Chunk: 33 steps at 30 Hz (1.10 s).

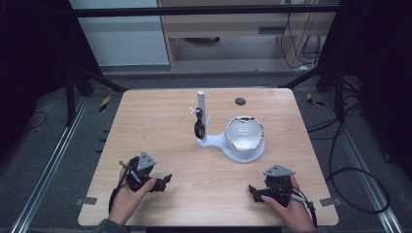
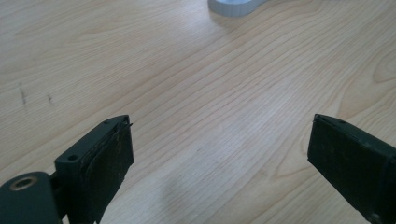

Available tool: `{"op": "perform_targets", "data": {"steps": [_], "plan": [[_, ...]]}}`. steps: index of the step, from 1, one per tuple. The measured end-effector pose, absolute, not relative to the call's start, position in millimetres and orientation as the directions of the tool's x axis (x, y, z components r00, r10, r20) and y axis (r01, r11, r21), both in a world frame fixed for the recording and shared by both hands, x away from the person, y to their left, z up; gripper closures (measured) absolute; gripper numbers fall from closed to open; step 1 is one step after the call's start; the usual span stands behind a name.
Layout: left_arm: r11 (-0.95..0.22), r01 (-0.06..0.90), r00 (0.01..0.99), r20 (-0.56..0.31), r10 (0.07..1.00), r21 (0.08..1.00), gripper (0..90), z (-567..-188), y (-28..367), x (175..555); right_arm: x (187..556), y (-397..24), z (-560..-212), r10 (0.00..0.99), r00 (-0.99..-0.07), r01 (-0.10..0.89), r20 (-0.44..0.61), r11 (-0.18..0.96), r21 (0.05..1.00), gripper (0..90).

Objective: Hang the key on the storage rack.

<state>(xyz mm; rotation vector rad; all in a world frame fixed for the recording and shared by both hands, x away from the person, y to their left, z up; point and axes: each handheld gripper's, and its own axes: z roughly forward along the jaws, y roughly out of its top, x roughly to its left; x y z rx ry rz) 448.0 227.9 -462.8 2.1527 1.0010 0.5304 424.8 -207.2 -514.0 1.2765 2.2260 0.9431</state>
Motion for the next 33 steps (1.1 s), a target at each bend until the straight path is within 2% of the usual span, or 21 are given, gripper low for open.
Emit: {"op": "perform_targets", "data": {"steps": [10,17,33], "plan": [[-0.46,0.533,0.604,0.061,0.794,0.71,6.7,-474,254,450,425,-207,-514,0.866,-0.5,0.592,-0.014,0.353,0.724,0.3],[-0.432,0.553,0.56,0.066,0.826,0.713,8.0,-480,272,453,424,-206,-513,0.869,-0.495,0.604,0.005,0.34,0.721,0.4],[-0.347,0.596,0.501,0.002,0.866,0.724,8.4,-494,279,471,424,-206,-513,0.868,-0.496,0.604,0.004,0.341,0.721,0.3]]}}
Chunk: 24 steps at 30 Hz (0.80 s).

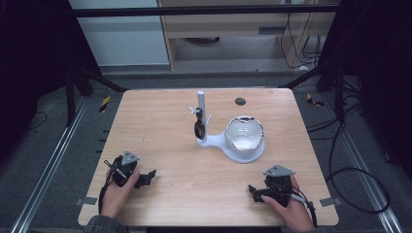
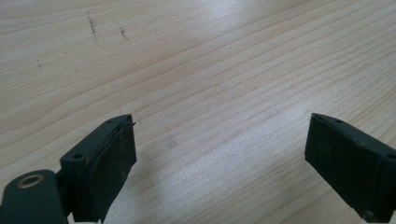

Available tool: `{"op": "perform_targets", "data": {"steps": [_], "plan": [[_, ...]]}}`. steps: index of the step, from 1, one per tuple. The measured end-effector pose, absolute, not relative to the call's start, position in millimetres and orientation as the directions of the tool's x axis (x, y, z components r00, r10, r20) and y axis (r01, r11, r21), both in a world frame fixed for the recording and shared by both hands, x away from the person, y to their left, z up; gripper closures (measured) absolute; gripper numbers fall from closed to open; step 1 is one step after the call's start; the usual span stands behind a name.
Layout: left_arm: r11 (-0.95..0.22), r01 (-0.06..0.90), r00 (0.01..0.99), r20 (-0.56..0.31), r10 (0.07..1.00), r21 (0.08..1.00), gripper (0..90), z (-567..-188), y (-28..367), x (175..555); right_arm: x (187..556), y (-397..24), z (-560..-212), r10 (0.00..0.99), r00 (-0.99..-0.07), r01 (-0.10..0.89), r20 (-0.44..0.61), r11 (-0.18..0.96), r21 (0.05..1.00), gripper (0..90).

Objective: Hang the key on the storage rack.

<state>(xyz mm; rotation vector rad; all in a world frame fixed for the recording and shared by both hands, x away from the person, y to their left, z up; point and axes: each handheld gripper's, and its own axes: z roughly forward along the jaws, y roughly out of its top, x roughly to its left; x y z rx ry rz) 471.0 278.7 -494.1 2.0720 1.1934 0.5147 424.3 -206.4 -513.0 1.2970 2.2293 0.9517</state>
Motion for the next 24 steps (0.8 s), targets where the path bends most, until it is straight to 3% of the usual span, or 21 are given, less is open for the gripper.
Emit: {"op": "perform_targets", "data": {"steps": [13,24], "plan": [[-0.335,0.617,0.488,-0.012,0.873,0.712,8.4,-503,280,474,424,-206,-513,0.869,-0.496,0.604,0.004,0.341,0.721,0.4],[-0.365,0.595,0.5,0.026,0.865,0.716,2.0,-508,275,470,425,-207,-514,0.866,-0.5,0.593,-0.011,0.352,0.724,0.4]]}}
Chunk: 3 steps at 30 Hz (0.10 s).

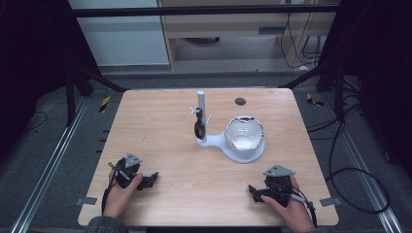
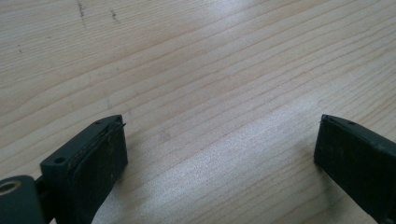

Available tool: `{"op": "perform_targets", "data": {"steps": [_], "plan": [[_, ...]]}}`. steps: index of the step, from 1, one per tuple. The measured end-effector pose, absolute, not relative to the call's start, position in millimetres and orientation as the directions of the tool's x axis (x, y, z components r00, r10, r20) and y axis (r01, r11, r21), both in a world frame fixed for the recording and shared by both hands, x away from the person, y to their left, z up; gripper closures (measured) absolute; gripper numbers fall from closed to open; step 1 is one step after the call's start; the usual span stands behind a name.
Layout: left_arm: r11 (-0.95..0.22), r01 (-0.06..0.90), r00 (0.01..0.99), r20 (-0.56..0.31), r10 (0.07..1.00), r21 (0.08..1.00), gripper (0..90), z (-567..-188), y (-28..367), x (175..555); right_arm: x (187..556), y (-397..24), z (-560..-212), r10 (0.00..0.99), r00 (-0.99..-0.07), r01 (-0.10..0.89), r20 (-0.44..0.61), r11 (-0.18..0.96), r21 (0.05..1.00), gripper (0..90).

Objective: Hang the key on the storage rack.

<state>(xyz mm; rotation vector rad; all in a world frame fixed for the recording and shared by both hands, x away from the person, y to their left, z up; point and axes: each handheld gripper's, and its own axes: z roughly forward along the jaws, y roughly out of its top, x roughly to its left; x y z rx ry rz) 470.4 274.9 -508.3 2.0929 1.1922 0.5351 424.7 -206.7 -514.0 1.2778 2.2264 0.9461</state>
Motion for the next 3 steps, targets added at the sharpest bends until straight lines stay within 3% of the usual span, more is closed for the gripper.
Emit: {"op": "perform_targets", "data": {"steps": [3], "plan": [[-0.367,0.593,0.502,0.027,0.864,0.717,2.0,-508.4,275.1,470.0,424.7,-206.6,-514.0,0.866,-0.5,0.593,-0.011,0.352,0.724,0.3]]}}
